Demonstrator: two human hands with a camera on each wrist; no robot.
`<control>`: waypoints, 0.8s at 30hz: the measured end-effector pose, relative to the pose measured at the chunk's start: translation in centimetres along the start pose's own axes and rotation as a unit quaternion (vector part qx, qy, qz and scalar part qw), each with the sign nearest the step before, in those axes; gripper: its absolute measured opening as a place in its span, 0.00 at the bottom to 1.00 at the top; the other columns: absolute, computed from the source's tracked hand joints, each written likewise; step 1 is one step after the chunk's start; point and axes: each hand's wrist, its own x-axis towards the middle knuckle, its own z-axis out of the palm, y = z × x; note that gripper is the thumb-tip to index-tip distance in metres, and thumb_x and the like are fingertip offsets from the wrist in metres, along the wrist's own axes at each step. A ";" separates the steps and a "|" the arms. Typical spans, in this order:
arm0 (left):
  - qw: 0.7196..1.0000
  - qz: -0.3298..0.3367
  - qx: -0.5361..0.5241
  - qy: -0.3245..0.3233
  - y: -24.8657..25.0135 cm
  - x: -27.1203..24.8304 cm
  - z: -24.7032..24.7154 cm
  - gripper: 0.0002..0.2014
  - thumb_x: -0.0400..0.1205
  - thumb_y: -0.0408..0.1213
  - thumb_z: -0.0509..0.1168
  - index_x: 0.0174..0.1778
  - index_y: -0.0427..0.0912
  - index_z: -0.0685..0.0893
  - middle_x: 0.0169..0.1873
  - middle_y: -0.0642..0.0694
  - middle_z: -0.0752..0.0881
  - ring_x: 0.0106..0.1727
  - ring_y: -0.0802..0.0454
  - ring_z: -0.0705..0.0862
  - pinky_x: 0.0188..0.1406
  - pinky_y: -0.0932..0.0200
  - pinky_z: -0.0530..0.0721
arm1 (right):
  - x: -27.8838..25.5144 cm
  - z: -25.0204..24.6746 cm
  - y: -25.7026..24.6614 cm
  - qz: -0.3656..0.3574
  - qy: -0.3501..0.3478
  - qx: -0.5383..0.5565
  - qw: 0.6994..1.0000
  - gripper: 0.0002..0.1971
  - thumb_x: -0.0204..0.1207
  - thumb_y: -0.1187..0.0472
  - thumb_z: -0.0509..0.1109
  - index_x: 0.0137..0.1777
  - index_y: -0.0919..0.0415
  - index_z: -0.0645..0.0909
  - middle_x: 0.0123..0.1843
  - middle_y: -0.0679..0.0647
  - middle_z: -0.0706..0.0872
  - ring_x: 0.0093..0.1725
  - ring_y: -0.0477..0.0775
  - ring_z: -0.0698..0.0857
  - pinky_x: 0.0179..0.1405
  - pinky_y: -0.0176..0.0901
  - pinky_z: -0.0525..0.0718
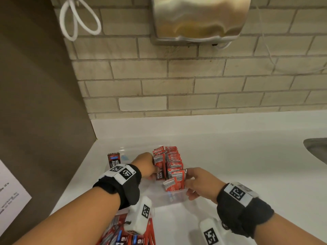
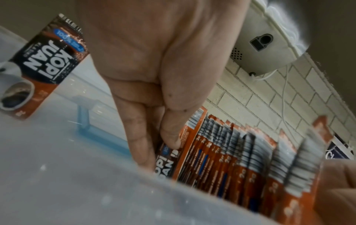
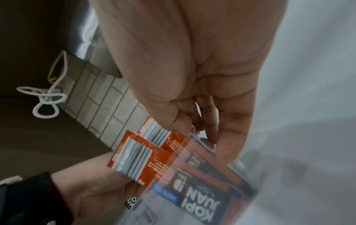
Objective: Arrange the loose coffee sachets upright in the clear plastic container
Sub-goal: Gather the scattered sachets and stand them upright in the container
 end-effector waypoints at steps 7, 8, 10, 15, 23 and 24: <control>0.998 -0.013 -0.020 -0.059 -0.4 -1.5 -0.2 0.11 0.81 0.30 0.67 0.58 0.31 0.84 0.53 0.34 0.89 0.54 0.40 0.88 0.58 0.48 0.86 | -1.6 1.1 0.1 -0.010 0.001 -0.014 1.000 0.14 0.79 0.68 0.59 0.62 0.63 0.79 0.53 0.64 0.86 0.36 0.53 0.84 0.43 0.46 0.89; 0.998 -0.013 -0.023 -0.062 -0.5 -1.7 -0.2 0.12 0.81 0.30 0.67 0.58 0.30 0.84 0.53 0.34 0.88 0.54 0.40 0.88 0.59 0.47 0.85 | -1.7 1.3 0.2 -0.012 0.002 -0.008 1.000 0.14 0.79 0.68 0.59 0.63 0.63 0.79 0.53 0.63 0.86 0.35 0.52 0.84 0.42 0.44 0.89; 0.998 -0.018 -0.026 -0.062 -0.7 -2.3 -0.3 0.12 0.80 0.31 0.68 0.57 0.30 0.85 0.52 0.34 0.89 0.53 0.41 0.88 0.59 0.47 0.85 | -2.0 1.8 0.3 -0.014 0.004 0.005 1.000 0.14 0.80 0.67 0.60 0.63 0.62 0.78 0.53 0.61 0.86 0.34 0.50 0.84 0.40 0.40 0.88; 0.997 -0.054 0.004 -0.058 -0.5 -4.5 -1.3 0.07 0.79 0.36 0.71 0.40 0.36 0.82 0.45 0.32 0.89 0.46 0.43 0.89 0.55 0.47 0.87 | -2.5 2.2 0.3 -0.013 0.007 0.038 0.999 0.14 0.80 0.65 0.62 0.64 0.62 0.79 0.52 0.58 0.86 0.34 0.50 0.84 0.41 0.42 0.89; 0.996 -0.054 -0.042 -0.053 1.4 -10.8 -3.0 0.15 0.82 0.28 0.63 0.66 0.36 0.78 0.54 0.39 0.87 0.51 0.50 0.88 0.45 0.64 0.87 | -2.8 2.4 0.1 -0.004 0.012 0.076 0.997 0.12 0.80 0.67 0.63 0.62 0.63 0.78 0.46 0.53 0.87 0.34 0.51 0.84 0.47 0.50 0.88; 0.995 -0.053 -0.049 -0.073 1.6 -11.5 -2.6 0.16 0.82 0.29 0.64 0.67 0.37 0.78 0.57 0.40 0.86 0.54 0.51 0.87 0.48 0.63 0.86 | -2.8 2.4 0.1 -0.003 0.013 0.082 0.997 0.12 0.80 0.67 0.63 0.62 0.63 0.78 0.46 0.53 0.87 0.34 0.51 0.84 0.47 0.49 0.88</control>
